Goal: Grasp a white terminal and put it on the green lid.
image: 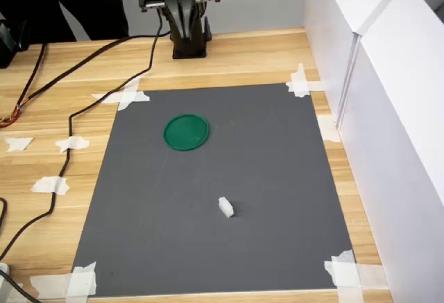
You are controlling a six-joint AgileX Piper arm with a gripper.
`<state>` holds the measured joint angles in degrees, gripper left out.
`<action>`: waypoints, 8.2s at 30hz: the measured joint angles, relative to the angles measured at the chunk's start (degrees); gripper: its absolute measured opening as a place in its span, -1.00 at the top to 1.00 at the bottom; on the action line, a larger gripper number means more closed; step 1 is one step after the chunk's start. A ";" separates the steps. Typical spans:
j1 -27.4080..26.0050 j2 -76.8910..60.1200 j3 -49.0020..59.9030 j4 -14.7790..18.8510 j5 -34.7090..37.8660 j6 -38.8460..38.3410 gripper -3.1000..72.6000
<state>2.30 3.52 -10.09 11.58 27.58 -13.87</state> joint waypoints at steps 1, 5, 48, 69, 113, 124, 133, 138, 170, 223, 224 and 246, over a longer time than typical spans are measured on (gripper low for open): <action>0.00 0.00 0.00 0.00 0.00 0.00 0.96; 0.02 0.00 0.00 0.00 0.00 0.00 0.96; 0.02 29.47 -19.73 -1.08 -1.60 -5.25 0.96; 0.02 59.15 -43.48 -1.47 24.96 -25.02 0.52; 6.41 95.43 -68.52 -1.94 16.58 -26.47 -0.69; 6.41 101.58 -68.65 -2.11 11.51 -25.51 -0.68; 6.41 106.02 -68.65 -1.01 9.75 -26.42 -0.63; 6.41 107.42 -68.65 -0.78 8.53 -26.99 -0.64; 6.41 109.96 -68.88 3.33 8.20 -29.17 0.70; -1.15 80.88 -39.95 -5.64 16.17 -36.10 0.70; -1.15 80.93 -39.89 -5.92 15.54 -36.10 0.70; -1.15 85.57 -38.16 -7.23 11.80 -37.07 0.70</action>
<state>1.15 89.09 -48.25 4.35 39.38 -50.94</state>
